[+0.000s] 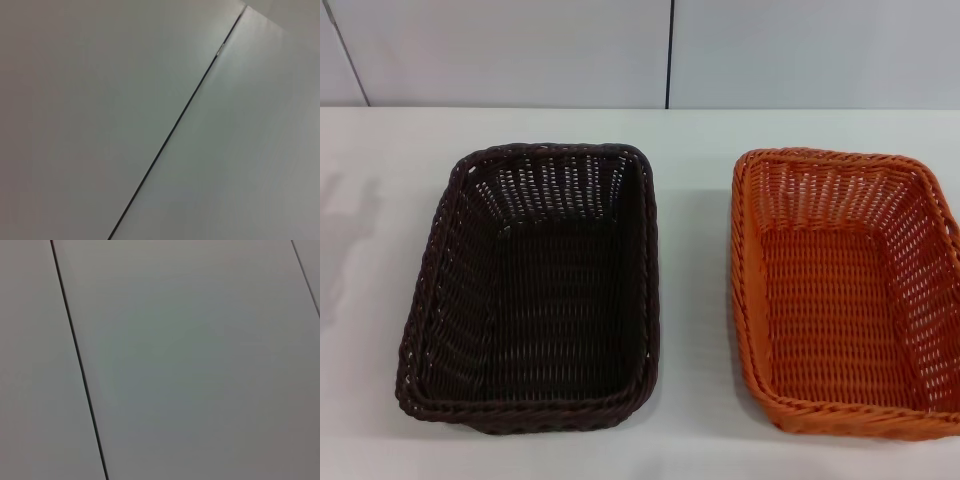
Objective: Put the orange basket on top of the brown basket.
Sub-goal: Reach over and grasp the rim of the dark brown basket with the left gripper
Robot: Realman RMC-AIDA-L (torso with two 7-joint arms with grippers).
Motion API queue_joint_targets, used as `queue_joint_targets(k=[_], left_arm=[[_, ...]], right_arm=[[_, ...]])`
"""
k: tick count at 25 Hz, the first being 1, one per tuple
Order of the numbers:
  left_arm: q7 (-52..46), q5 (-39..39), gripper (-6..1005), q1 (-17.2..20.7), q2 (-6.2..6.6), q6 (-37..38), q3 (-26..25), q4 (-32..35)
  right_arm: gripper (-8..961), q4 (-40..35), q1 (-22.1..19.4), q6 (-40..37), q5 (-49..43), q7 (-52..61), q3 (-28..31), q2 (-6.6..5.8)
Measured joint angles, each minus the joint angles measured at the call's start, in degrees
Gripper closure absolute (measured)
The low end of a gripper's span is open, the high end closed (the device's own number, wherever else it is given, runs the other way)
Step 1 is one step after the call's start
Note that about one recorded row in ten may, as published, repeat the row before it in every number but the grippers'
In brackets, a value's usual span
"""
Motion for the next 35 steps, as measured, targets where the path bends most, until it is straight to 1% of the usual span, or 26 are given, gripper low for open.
queue_joint_targets(k=[8,10,12,13,14,16,17,18,19,20,21,22,23,24,26,27,28,29,30,34,35], left_arm=[[-0.1,0.1,357,0.3,0.06,-0.3,0.1,0.0],[-0.5,0.3,361,0.4,0.12,-0.3,0.5,-0.2],[-1.8,0.4,365,0.6,0.24,0.4,2.1,-1.7],[-3.9,0.5,365,1.0,0.4,2.1,4.9,-4.8],[-5.3,0.7,365,1.3,0.47,3.5,6.6,-6.7],[-8.8,1.1,365,2.1,0.8,6.8,10.9,-12.7],[-8.8,1.1,366,2.1,0.8,6.8,10.9,-12.7],[-10.9,1.4,366,2.6,1.16,8.8,13.2,-16.3],[-14.3,2.3,366,3.2,1.86,11.5,15.9,-20.6],[-19.3,5.0,366,3.8,2.99,15.0,18.0,-25.5],[-19.3,5.0,366,3.8,2.99,15.0,18.0,-25.5],[-26.2,10.7,366,4.3,4.5,18.1,19.1,-31.0],[-30.0,14.4,366,4.4,5.41,19.2,19.2,-33.8],[-32.2,16.6,366,4.4,5.96,19.9,19.2,-35.3],[-42.0,25.8,367,4.4,8.05,21.8,19.3,-40.9],[-42.0,25.8,367,4.4,8.05,21.8,19.3,-40.9],[-52.1,35.2,367,3.9,9.77,22.4,19.3,-46.1],[-52.1,35.2,367,3.9,9.77,22.4,19.3,-46.1],[-61.1,43.6,366,3.3,10.96,22.0,19.3,-50.4],[-61.1,43.6,365,3.3,10.96,22.0,19.3,-50.4],[-82.3,64.7,365,0.8,13.33,14.2,19.3,-61.2]], right_arm=[[402,0.2,-0.1,0.0,0.0,0.1,0.0,0.07],[402,0.2,-0.2,0.0,0.0,0.1,0.0,0.08],[402,0.3,-0.2,0.0,0.0,0.1,0.0,0.08],[402,0.4,-0.1,0.1,0.0,0.1,0.0,0.09],[402,0.6,0.0,0.1,0.0,0.1,0.0,0.09],[402,0.7,0.2,0.4,0.0,0.4,0.0,0.09],[402,0.7,0.2,0.7,0.0,0.7,0.0,0.11],[402,0.8,0.3,1.0,0.0,1.1,0.0,0.13],[402,0.8,0.3,1.4,0.0,1.5,0.0,0.15],[402,0.8,0.3,2.0,0.0,2.2,-0.2,0.17],[402,0.8,0.3,2.0,0.0,2.2,-0.2,0.17],[402,0.8,0.3,2.1,0.0,2.5,-0.2,0.17],[402,0.8,0.2,2.1,0.0,3.0,-0.2,0.2],[402,0.8,0.0,2.1,0.0,3.5,-0.1,0.25],[402,0.8,-0.4,2.3,0.0,4.6,0.0,0.33],[403,0.8,-0.6,2.5,0.0,5.2,0.0,0.35],[403,0.8,-0.8,2.9,0.0,5.6,0.0,0.35],[403,0.7,-0.8,3.4,0.0,5.9,0.0,0.36],[403,0.6,-0.8,4.4,0.0,6.0,0.0,0.35],[403,0.3,-0.6,5.0,0.0,6.0,0.0,0.19],[403,0.2,-0.5,5.1,0.1,6.0,0.1,0.1]])
